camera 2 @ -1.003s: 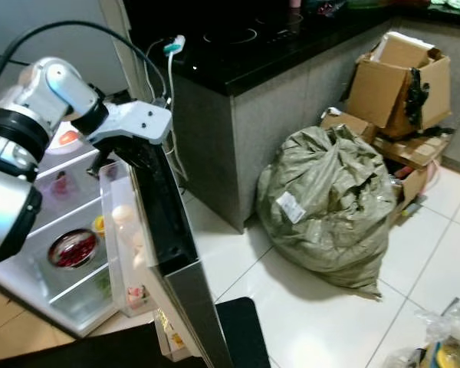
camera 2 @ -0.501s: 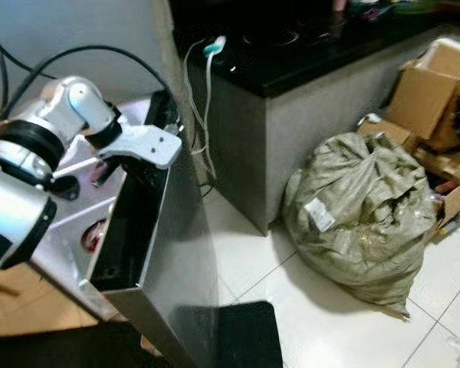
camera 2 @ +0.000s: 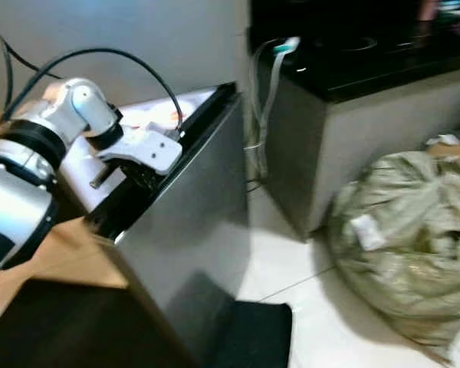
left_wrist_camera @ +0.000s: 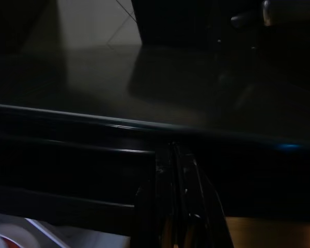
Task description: Restocking fridge
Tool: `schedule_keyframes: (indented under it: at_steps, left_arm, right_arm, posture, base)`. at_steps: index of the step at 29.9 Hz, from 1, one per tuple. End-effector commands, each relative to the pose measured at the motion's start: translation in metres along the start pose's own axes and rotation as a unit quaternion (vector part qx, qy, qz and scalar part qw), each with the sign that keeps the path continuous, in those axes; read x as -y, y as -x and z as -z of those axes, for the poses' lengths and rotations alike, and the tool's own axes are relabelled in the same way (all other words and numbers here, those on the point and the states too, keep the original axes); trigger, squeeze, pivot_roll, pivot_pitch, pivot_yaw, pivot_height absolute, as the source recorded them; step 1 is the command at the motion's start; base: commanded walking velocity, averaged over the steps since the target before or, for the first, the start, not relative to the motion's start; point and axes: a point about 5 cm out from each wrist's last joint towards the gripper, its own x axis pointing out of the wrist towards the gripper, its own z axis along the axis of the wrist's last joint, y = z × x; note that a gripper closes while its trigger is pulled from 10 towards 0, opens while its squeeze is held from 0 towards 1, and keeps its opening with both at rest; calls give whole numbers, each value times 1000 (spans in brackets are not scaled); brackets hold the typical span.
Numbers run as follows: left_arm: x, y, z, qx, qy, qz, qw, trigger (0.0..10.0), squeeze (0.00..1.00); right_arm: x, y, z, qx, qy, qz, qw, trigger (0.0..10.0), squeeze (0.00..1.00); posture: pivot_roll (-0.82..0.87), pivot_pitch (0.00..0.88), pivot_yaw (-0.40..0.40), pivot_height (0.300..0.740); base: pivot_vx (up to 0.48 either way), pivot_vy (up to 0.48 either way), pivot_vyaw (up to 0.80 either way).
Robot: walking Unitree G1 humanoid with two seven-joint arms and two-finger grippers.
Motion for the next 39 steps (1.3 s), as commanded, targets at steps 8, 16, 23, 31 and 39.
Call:
schedule_keyframes:
  at_steps: [8, 16, 23, 31, 39]
  left_arm:
    - [5, 1, 7, 1, 16, 2, 1000, 10000, 0]
    - [2, 2, 2, 21, 0, -11, 1000, 10000, 0]
    - [3, -2, 2, 21, -13, -5, 1000, 10000, 0]
    - [10, -5, 9, -4, -18, 17, 1000, 10000, 0]
    - [12, -1, 13, -16, -13, 18, 1000, 10000, 0]
  right_arm:
    - [-1, 0, 0, -5, 6, 5, 1000, 10000, 0]
    - [1, 0, 0, -4, 4, 11, 1000, 10000, 0]
    - [-2, -1, -1, -3, 9, 1, 1000, 10000, 0]
    - [-7, -1, -3, 0, 13, -18, 1000, 10000, 0]
    - [-8, -2, -5, 1, 15, -22, 1000, 10000, 0]
  posture:
    - [-154, 78, 29, 740]
    - [-154, 76, 28, 740]
    - [-154, 77, 27, 740]
    - [-143, 76, 20, 740]
    - [-141, 78, 18, 740]
  base:
    - [0, 0, 488]
    - [0, 0, 0]
    - [0, 0, 0]
    - [0, 0, 697]
    - [0, 0, 772]
